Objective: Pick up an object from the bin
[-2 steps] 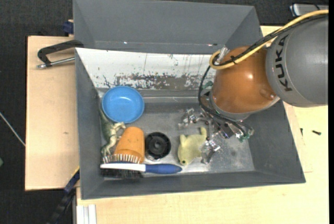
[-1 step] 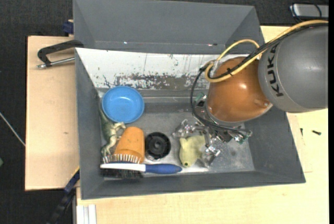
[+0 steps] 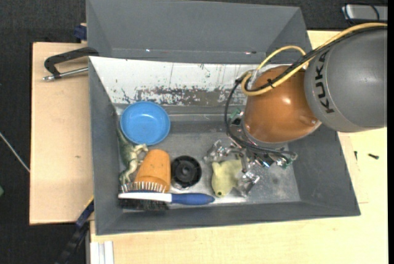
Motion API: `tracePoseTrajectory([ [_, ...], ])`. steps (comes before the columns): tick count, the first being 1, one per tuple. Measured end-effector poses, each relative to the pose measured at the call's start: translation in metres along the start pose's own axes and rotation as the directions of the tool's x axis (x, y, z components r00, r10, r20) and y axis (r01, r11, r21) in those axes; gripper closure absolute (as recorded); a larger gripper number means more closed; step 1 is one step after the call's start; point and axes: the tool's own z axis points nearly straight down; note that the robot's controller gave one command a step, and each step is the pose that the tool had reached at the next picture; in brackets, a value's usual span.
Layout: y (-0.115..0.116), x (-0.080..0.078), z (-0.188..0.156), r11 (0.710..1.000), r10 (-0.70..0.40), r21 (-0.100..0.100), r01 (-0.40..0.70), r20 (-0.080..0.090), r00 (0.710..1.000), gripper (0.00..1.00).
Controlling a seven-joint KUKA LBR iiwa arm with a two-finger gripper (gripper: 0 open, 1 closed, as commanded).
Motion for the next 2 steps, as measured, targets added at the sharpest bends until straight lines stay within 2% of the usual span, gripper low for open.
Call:
tracePoseTrajectory([
  [1,-0.0005,-0.0021,-0.0010,1.000,0.000,0.003,0.000,0.007,1.000,1.00],
  [2,-0.0008,-0.0040,-0.0108,1.000,0.002,0.001,-0.002,0.003,1.000,1.00],
])
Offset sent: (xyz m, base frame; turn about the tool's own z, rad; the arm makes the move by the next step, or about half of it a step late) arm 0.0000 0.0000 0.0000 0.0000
